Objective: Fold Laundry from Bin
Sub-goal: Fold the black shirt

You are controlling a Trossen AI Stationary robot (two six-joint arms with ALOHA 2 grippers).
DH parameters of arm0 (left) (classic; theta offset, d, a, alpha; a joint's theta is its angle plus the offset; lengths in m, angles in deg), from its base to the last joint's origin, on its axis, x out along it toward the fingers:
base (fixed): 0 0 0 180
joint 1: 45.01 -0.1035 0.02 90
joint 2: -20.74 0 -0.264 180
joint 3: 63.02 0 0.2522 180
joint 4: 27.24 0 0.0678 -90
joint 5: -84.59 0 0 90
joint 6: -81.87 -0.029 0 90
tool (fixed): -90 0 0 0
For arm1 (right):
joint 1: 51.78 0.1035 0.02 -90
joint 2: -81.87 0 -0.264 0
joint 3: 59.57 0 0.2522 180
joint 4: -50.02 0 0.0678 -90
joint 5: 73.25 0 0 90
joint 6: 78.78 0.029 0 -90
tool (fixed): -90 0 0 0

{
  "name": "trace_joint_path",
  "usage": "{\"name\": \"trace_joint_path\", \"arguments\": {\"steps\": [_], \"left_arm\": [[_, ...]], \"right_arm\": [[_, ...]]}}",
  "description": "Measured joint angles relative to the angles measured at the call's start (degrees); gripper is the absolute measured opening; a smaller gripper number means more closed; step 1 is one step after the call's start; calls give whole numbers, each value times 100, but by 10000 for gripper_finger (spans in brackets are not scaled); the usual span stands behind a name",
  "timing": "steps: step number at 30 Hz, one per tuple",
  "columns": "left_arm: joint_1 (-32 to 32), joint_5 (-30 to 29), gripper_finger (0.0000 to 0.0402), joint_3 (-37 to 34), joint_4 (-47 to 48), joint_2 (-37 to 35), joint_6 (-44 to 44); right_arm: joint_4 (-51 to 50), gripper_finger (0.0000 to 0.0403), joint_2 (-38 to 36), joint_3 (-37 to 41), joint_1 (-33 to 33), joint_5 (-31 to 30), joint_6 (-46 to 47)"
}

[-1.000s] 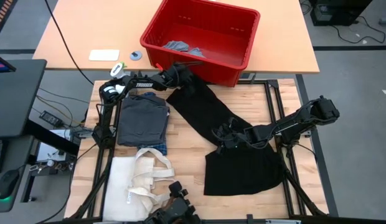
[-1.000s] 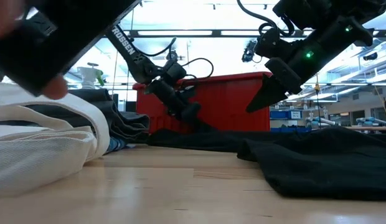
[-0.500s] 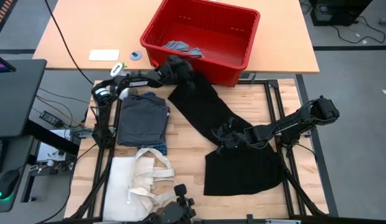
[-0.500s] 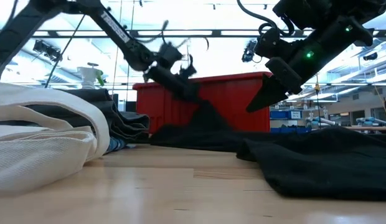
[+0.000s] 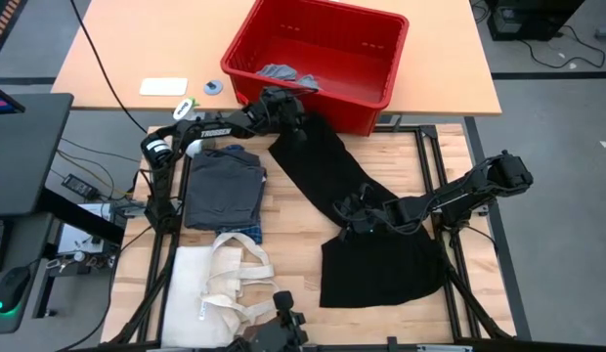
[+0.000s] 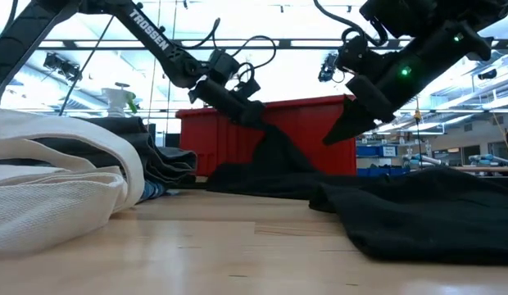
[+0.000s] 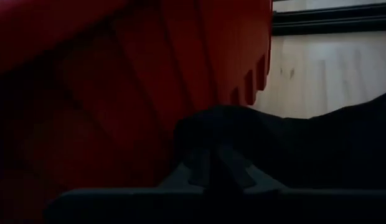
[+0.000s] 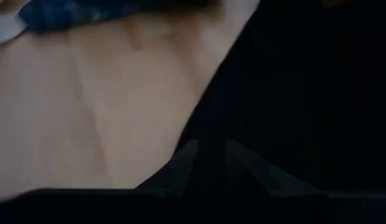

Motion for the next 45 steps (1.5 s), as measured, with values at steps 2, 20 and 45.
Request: {"name": "trace_joint_path", "arguments": {"steps": [2,20,45], "left_arm": [[7,7,11,-2,-13,0,1],[33,40,11,-5,386,7,-306],[18,36,11,-5,435,7,-346]], "right_arm": [[213,90,63,0,-56,-331,8],[2554,197,2119,-234,-938,-563,-2077],[2112,21,2331,-238,-1141,-612,-1071]]}}
